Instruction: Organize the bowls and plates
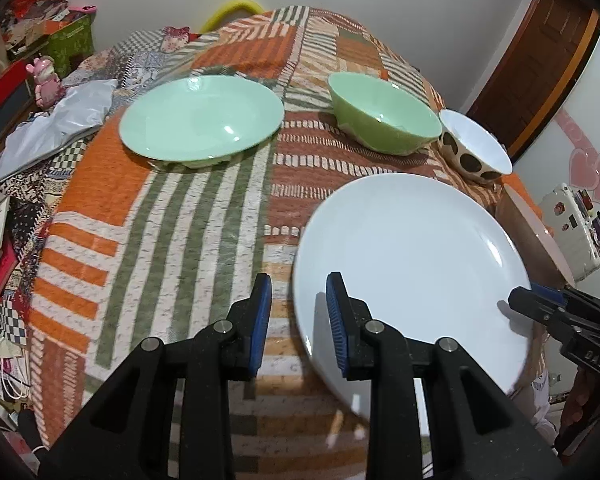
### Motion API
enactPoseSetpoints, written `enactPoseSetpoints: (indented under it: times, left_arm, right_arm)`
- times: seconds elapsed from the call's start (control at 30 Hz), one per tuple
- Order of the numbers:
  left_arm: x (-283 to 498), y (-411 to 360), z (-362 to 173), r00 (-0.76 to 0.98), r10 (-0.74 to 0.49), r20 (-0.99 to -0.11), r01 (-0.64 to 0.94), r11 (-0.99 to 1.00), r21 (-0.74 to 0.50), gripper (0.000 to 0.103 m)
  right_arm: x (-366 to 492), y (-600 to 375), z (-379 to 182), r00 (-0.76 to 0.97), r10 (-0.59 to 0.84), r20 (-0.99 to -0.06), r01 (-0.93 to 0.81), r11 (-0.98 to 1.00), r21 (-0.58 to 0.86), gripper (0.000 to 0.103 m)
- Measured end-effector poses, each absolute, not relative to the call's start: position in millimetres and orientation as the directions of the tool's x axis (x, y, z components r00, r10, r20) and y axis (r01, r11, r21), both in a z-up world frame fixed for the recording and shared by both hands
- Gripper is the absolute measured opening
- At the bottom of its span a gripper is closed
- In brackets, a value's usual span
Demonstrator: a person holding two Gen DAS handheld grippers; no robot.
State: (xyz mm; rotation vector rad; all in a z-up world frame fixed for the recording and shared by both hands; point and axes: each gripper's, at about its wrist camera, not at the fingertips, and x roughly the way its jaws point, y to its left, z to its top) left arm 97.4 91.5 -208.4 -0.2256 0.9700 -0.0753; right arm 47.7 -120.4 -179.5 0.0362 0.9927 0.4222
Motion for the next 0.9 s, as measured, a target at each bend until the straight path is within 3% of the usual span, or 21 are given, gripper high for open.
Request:
enactPoseSetpoints:
  times: [0.3, 0.37, 0.67, 0.73, 0.9]
  left_arm:
    - [75.9, 103.1, -181.2, 0.621, -0.105, -0.777, -0.064, 0.981, -0.183, 0.029]
    - [72.8, 108.4, -172.0, 0.636, -0.092, -0.766, -0.069, 0.982, -0.176, 0.037]
    - [83.0, 142.9, -133.3, 0.703, -0.001, -0.711, -0.132, 0.982, -0.132, 0.054]
    - [87.9, 150.9, -127.8, 0.716, 0.02, -0.698, -0.146, 0.982, -0.122, 0.063]
    - [106.9, 172.5, -121.9, 0.723, 0.075, -0.687, -0.178, 0.981, -0.08, 0.067]
  right_arm:
    - [42.7, -117.1, -148.1, 0.541, 0.377, -0.752, -0.376, 0.908, 0.185, 0.027]
    - [45.3, -111.5, -141.9, 0.55, 0.384, -0.742, -0.389, 0.903, 0.179, 0.027]
    - [71.5, -71.6, -116.5, 0.572, 0.413, -0.709, -0.459, 0.877, 0.14, 0.028]
    - [78.4, -62.2, -114.9, 0.565, 0.423, -0.709, -0.472, 0.87, 0.143, 0.03]
    - [94.9, -33.7, -113.2, 0.546, 0.443, -0.711, -0.503, 0.852, 0.145, 0.035]
